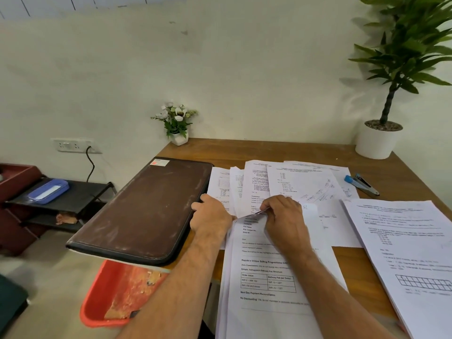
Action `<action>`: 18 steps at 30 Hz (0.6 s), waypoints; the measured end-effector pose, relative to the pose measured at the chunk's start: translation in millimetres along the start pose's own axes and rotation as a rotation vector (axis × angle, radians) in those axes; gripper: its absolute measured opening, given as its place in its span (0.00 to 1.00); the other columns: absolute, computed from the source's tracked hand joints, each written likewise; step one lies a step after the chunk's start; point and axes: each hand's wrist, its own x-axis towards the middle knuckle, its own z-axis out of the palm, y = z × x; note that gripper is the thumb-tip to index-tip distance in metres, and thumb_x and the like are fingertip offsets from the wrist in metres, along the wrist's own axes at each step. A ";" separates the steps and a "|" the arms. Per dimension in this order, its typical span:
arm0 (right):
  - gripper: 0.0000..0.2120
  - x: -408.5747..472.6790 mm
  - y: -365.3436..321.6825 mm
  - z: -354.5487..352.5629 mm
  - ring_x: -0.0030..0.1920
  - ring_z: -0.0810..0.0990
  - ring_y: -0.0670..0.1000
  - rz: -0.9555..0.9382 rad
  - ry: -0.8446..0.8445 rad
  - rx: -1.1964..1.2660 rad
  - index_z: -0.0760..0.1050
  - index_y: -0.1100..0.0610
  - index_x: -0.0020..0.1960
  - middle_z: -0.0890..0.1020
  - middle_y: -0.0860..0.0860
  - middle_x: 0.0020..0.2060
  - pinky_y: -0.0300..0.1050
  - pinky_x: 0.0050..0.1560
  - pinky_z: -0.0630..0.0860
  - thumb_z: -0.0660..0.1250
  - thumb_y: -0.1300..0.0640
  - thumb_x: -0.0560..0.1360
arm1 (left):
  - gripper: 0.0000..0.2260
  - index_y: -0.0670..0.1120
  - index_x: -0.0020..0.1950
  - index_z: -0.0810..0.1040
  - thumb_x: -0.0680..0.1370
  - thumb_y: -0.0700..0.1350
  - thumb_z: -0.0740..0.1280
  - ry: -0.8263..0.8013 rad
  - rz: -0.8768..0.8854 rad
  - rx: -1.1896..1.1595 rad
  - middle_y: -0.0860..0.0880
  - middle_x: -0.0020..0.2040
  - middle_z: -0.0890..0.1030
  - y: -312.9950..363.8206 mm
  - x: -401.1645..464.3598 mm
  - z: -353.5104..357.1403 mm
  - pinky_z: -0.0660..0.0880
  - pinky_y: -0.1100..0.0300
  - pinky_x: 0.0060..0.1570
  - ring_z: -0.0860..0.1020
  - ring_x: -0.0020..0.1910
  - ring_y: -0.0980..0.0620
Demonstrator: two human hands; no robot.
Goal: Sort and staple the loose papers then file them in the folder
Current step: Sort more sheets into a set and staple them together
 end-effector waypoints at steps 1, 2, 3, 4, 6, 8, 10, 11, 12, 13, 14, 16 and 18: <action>0.15 0.5 -1.8 0.6 0.46 0.76 0.52 -0.010 0.002 0.001 0.78 0.51 0.45 0.81 0.46 0.43 0.45 0.55 0.67 0.67 0.71 0.71 | 0.43 0.44 0.75 0.59 0.71 0.62 0.76 0.023 -0.005 0.047 0.41 0.69 0.68 -2.5 1.9 0.6 0.73 0.48 0.58 0.73 0.66 0.41; 0.14 0.6 -3.6 1.2 0.46 0.77 0.52 -0.021 0.002 0.002 0.78 0.51 0.45 0.81 0.46 0.43 0.43 0.54 0.66 0.66 0.71 0.71 | 0.43 0.44 0.75 0.60 0.71 0.64 0.75 0.043 -0.013 0.092 0.41 0.70 0.69 -4.7 3.0 1.3 0.71 0.46 0.62 0.72 0.67 0.41; 0.14 0.5 -5.0 1.7 0.46 0.77 0.52 -0.029 0.000 0.004 0.78 0.52 0.45 0.81 0.46 0.43 0.42 0.54 0.65 0.66 0.70 0.71 | 0.43 0.44 0.75 0.61 0.71 0.66 0.74 0.059 -0.021 0.125 0.41 0.70 0.69 -5.9 3.1 2.2 0.69 0.45 0.64 0.70 0.69 0.42; 0.14 0.1 -5.0 1.6 0.46 0.77 0.51 -0.031 -0.003 0.004 0.78 0.52 0.45 0.81 0.46 0.43 0.42 0.54 0.64 0.65 0.70 0.71 | 0.43 0.44 0.75 0.62 0.71 0.66 0.73 0.068 -0.025 0.150 0.42 0.71 0.69 -6.0 2.3 4.5 0.68 0.45 0.65 0.68 0.69 0.42; 0.13 -1.3 -2.1 0.5 0.46 0.77 0.52 -0.027 -0.007 -0.001 0.78 0.51 0.46 0.81 0.46 0.43 0.43 0.54 0.65 0.65 0.69 0.71 | 0.41 0.43 0.76 0.62 0.74 0.66 0.71 0.084 -0.007 0.207 0.42 0.71 0.68 -2.9 -3.3 10.2 0.68 0.46 0.65 0.66 0.69 0.42; 0.13 -1.4 -0.3 -0.6 0.46 0.77 0.52 -0.019 -0.004 -0.005 0.78 0.51 0.46 0.81 0.46 0.44 0.44 0.54 0.67 0.65 0.69 0.71 | 0.40 0.43 0.76 0.61 0.75 0.66 0.70 0.099 0.010 0.240 0.42 0.72 0.68 -0.2 -7.1 14.9 0.68 0.46 0.65 0.66 0.69 0.42; 0.14 -0.6 -2.3 0.4 0.46 0.77 0.52 -0.022 -0.007 -0.004 0.78 0.52 0.46 0.81 0.46 0.44 0.46 0.54 0.68 0.66 0.70 0.71 | 0.40 0.43 0.76 0.61 0.75 0.65 0.70 0.108 -0.003 0.241 0.41 0.71 0.68 -0.5 -8.0 14.2 0.68 0.46 0.64 0.66 0.69 0.42; 0.14 -0.3 -3.4 1.1 0.46 0.77 0.52 -0.022 -0.011 -0.004 0.78 0.52 0.46 0.81 0.46 0.44 0.46 0.54 0.68 0.66 0.70 0.71 | 0.40 0.43 0.75 0.61 0.74 0.65 0.71 0.111 -0.012 0.225 0.41 0.71 0.68 -1.0 -7.8 12.5 0.69 0.47 0.63 0.67 0.69 0.41; 0.14 0.2 -3.6 1.6 0.47 0.77 0.53 -0.021 -0.016 -0.005 0.78 0.52 0.46 0.81 0.46 0.44 0.46 0.54 0.68 0.66 0.70 0.71 | 0.40 0.43 0.75 0.61 0.74 0.64 0.72 0.107 -0.019 0.190 0.41 0.70 0.67 -1.4 -7.6 10.5 0.71 0.48 0.62 0.68 0.68 0.41; 0.14 0.6 -3.0 1.4 0.47 0.77 0.53 -0.020 -0.017 -0.006 0.78 0.52 0.46 0.81 0.47 0.44 0.46 0.55 0.68 0.66 0.70 0.71 | 0.39 0.43 0.74 0.61 0.74 0.62 0.74 0.097 -0.025 0.133 0.41 0.69 0.67 -0.8 -7.7 8.5 0.72 0.49 0.58 0.69 0.67 0.41; 0.13 0.9 -1.8 0.6 0.47 0.77 0.53 -0.016 -0.017 -0.005 0.78 0.52 0.46 0.81 0.47 0.44 0.46 0.55 0.68 0.66 0.70 0.72 | 0.39 0.43 0.73 0.61 0.73 0.60 0.75 0.078 -0.024 0.066 0.41 0.69 0.66 0.1 -7.2 7.3 0.73 0.50 0.54 0.70 0.66 0.40; 0.13 -0.3 -1.0 -0.6 0.47 0.77 0.53 0.005 -0.016 -0.002 0.78 0.52 0.46 0.81 0.47 0.44 0.48 0.55 0.70 0.66 0.70 0.72 | 0.36 0.42 0.72 0.61 0.74 0.57 0.76 0.020 -0.016 -0.076 0.41 0.67 0.68 0.2 -5.7 5.8 0.71 0.51 0.47 0.74 0.63 0.40; 0.13 -3.3 -2.9 -0.3 0.47 0.77 0.53 0.026 -0.014 0.007 0.78 0.52 0.46 0.81 0.47 0.44 0.48 0.54 0.71 0.67 0.70 0.73 | 0.28 0.43 0.68 0.66 0.76 0.54 0.74 -0.026 0.001 -0.254 0.44 0.62 0.76 -5.8 -1.7 4.8 0.75 0.52 0.45 0.79 0.58 0.43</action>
